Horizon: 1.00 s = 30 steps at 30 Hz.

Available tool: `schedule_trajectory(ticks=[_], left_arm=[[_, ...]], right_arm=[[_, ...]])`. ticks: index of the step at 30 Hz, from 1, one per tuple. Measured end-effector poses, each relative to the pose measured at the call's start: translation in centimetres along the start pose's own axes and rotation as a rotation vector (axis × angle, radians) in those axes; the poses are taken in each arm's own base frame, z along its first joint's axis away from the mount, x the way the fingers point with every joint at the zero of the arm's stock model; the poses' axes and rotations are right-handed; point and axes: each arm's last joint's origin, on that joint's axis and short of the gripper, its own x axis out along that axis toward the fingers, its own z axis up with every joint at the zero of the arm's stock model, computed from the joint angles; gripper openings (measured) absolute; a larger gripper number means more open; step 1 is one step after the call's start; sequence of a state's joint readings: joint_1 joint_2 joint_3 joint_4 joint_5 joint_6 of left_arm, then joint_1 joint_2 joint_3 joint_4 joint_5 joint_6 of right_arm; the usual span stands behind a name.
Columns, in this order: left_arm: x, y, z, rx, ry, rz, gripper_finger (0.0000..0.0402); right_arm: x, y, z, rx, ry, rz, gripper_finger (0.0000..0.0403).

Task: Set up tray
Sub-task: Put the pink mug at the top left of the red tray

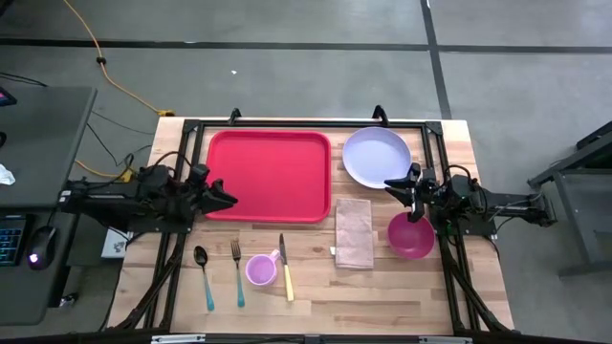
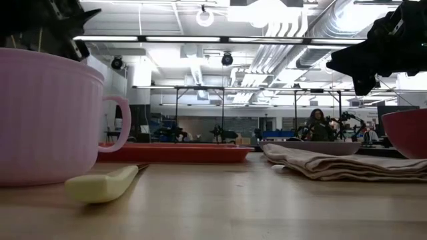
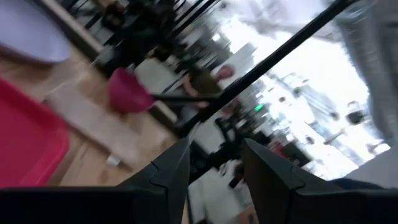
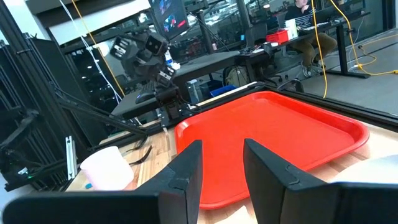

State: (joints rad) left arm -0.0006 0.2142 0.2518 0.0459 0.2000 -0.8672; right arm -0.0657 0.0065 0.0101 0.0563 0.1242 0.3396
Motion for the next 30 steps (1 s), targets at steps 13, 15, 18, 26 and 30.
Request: schedule_trajectory(ticks=[13, 15, 18, 26, 30], left_arm=[[5.5, -2.9, 3.4, -0.102, 0.332, 0.195, 0.0179], [6.4, -3.2, 3.8, -0.128, 0.375, 0.191, 0.0179], [7.5, -3.7, 4.3, -0.165, 0.442, 0.181, 0.0179], [9.0, -5.6, 4.0, -0.212, 0.627, 0.268, 0.0179], [9.1, -6.5, 3.3, -0.205, 0.67, 0.347, 0.0179]], right_arm=[[0.0, 0.0, 0.0, -0.007, -0.008, -0.019, 0.0094], [0.0, -0.1, 0.1, -0.007, -0.014, -0.036, 0.0094], [0.0, -0.1, 0.1, -0.007, -0.022, -0.054, 0.0094], [0.0, -0.2, 0.2, -0.007, -0.036, -0.087, 0.0094], [0.0, -0.2, 0.2, -0.007, -0.035, -0.087, 0.0094]])
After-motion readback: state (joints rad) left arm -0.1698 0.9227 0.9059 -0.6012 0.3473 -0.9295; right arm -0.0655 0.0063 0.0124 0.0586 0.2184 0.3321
